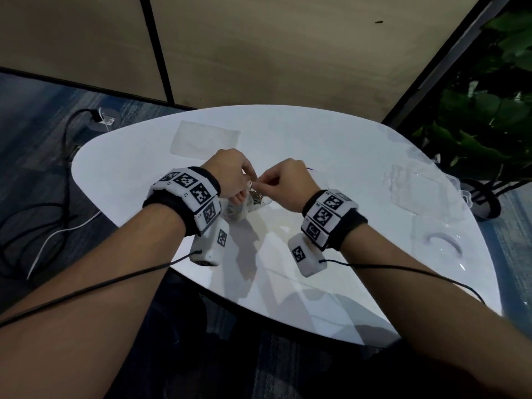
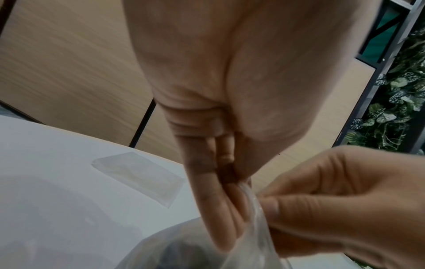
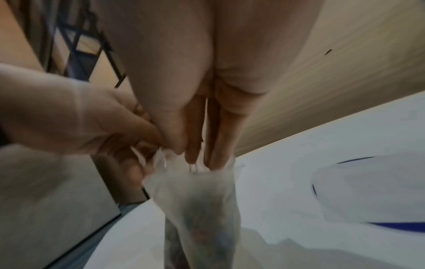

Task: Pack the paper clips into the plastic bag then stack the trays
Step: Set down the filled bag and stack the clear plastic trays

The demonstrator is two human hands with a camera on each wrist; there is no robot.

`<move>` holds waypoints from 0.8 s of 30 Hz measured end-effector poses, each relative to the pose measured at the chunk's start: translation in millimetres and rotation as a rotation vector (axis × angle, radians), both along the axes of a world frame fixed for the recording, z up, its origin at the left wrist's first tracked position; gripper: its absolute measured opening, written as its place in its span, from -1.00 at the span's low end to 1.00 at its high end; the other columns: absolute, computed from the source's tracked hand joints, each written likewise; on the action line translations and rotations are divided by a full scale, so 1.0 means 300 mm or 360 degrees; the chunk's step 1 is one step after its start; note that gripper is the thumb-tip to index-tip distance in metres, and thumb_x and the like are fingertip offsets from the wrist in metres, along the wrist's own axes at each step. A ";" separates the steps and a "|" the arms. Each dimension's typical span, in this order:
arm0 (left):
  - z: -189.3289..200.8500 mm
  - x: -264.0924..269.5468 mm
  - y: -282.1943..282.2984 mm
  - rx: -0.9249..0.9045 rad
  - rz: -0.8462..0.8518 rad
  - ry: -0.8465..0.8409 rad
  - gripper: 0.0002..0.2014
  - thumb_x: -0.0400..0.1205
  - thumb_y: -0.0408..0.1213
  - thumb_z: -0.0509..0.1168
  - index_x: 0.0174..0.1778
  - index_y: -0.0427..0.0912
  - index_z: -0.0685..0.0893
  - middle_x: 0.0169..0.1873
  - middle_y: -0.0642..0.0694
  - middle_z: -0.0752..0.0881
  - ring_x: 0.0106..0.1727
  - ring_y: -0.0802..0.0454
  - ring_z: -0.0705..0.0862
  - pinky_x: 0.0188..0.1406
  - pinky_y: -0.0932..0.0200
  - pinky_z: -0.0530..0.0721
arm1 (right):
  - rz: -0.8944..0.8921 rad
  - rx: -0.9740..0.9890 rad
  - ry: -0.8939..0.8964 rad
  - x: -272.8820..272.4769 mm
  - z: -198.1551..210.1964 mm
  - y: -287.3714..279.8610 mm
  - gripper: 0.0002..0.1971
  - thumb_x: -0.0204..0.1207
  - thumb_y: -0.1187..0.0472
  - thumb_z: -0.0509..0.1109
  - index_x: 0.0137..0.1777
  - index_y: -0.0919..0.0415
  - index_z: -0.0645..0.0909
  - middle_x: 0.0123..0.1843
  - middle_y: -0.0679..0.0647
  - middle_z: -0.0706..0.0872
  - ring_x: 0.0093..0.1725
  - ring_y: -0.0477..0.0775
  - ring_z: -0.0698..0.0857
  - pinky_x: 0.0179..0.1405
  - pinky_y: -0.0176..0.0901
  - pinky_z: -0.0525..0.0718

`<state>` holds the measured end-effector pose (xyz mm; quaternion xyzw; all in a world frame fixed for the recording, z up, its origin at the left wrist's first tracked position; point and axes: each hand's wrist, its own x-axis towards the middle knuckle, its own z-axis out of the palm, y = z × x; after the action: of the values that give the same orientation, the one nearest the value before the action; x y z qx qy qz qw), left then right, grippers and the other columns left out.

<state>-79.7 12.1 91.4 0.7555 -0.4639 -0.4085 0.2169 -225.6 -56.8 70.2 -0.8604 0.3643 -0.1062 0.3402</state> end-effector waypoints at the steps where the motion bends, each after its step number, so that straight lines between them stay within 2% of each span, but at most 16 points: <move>1: -0.002 0.004 -0.001 -0.0017 0.0000 0.0010 -0.80 0.77 -0.40 0.20 0.02 -0.17 0.75 -0.32 -0.27 0.81 -0.33 -0.21 0.84 -0.18 -0.03 0.88 | 0.0091 -0.0055 0.0080 0.002 -0.015 0.011 -0.88 0.47 0.18 0.48 -0.17 0.10 0.86 -0.28 0.03 0.86 -0.27 -0.01 0.77 -0.20 -0.26 0.65; 5: -0.015 0.018 -0.006 -0.0060 0.0016 0.0037 -0.79 0.77 -0.43 0.20 0.09 -0.29 0.76 -0.39 -0.26 0.78 -0.39 -0.18 0.81 -0.20 -0.05 0.88 | 0.0345 -0.0121 0.0162 -0.043 -0.019 0.035 -0.83 0.52 0.20 0.41 -0.01 0.14 0.84 -0.13 0.05 0.86 -0.16 0.02 0.77 -0.01 -0.16 0.69; 8: -0.019 0.002 -0.008 -0.0101 -0.0018 0.0047 -0.79 0.77 -0.43 0.20 0.12 -0.31 0.76 -0.40 -0.25 0.78 -0.42 -0.13 0.79 -0.22 -0.02 0.88 | 0.0421 -0.0247 0.0223 -0.093 0.002 0.041 -0.83 0.53 0.07 0.45 0.02 0.07 0.82 -0.07 -0.05 0.87 -0.05 -0.02 0.79 0.09 -0.13 0.68; 11: -0.013 -0.023 -0.009 -0.0213 -0.0015 0.0078 -0.76 0.76 -0.43 0.20 0.23 -0.28 0.74 -0.33 -0.25 0.81 -0.31 -0.15 0.83 -0.18 -0.01 0.88 | 0.0301 -0.0368 0.0197 -0.130 0.011 0.046 -0.86 0.53 0.03 0.43 -0.07 0.00 0.81 -0.21 -0.07 0.85 -0.19 0.01 0.76 -0.07 -0.02 0.71; 14: -0.005 -0.027 -0.010 -0.0307 0.0007 0.0172 -0.66 0.71 -0.48 0.20 0.39 -0.25 0.66 -0.21 -0.22 0.86 -0.18 -0.05 0.86 -0.17 0.16 0.85 | 0.0033 -0.0297 -0.0093 -0.141 0.022 0.046 -0.84 0.53 0.00 0.42 -0.11 0.02 0.79 -0.29 -0.08 0.81 -0.28 -0.08 0.72 -0.15 -0.13 0.69; 16: -0.002 -0.030 0.001 -0.0267 -0.0079 0.0158 -0.66 0.67 -0.49 0.24 0.34 -0.21 0.72 -0.16 -0.20 0.87 -0.11 -0.01 0.87 -0.07 0.21 0.83 | -0.0131 -0.0248 -0.0269 -0.136 0.022 0.043 -0.87 0.51 0.01 0.46 -0.13 0.03 0.77 -0.34 -0.12 0.77 -0.31 -0.16 0.70 -0.19 -0.30 0.63; 18: -0.012 -0.036 0.014 -0.0241 -0.0156 0.0060 -0.73 0.62 -0.41 0.39 0.22 -0.16 0.79 -0.19 -0.13 0.88 -0.09 0.02 0.86 0.02 0.21 0.80 | -0.0214 -0.0229 -0.0266 -0.124 0.005 0.045 -0.94 0.50 0.10 0.49 -0.09 0.02 0.76 -0.37 -0.16 0.71 -0.34 -0.24 0.65 -0.23 -0.44 0.54; 19: -0.021 -0.039 0.018 -0.0251 -0.0171 0.0003 -0.74 0.59 -0.36 0.45 0.20 -0.14 0.81 -0.23 -0.08 0.87 -0.12 0.05 0.85 0.03 0.23 0.77 | -0.0230 -0.0215 -0.0249 -0.116 -0.006 0.050 -0.93 0.51 0.13 0.48 -0.04 0.02 0.77 -0.37 -0.16 0.71 -0.34 -0.24 0.64 -0.22 -0.46 0.53; 21: -0.041 -0.044 0.022 -0.0301 -0.0141 -0.0070 -0.74 0.56 -0.33 0.49 0.17 -0.15 0.82 -0.33 -0.02 0.85 -0.18 0.09 0.82 0.01 0.24 0.74 | -0.0240 -0.0190 -0.0253 -0.099 -0.028 0.057 -0.87 0.54 0.17 0.45 0.04 0.03 0.79 -0.33 -0.14 0.75 -0.30 -0.18 0.66 -0.15 -0.37 0.60; 24: -0.061 -0.043 0.018 -0.0402 0.0025 -0.0099 -0.83 0.57 -0.33 0.50 0.07 -0.16 0.81 -0.33 -0.10 0.87 -0.20 0.06 0.85 0.05 0.09 0.82 | -0.0235 -0.0184 -0.0240 -0.073 -0.040 0.044 -0.84 0.55 0.12 0.44 0.06 0.04 0.80 -0.29 -0.08 0.81 -0.25 -0.14 0.71 -0.08 -0.29 0.67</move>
<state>-92.7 17.5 73.2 0.7381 -0.5123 -0.3215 0.2992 -247.4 -43.7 58.3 -0.8390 0.3932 -0.2163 0.3078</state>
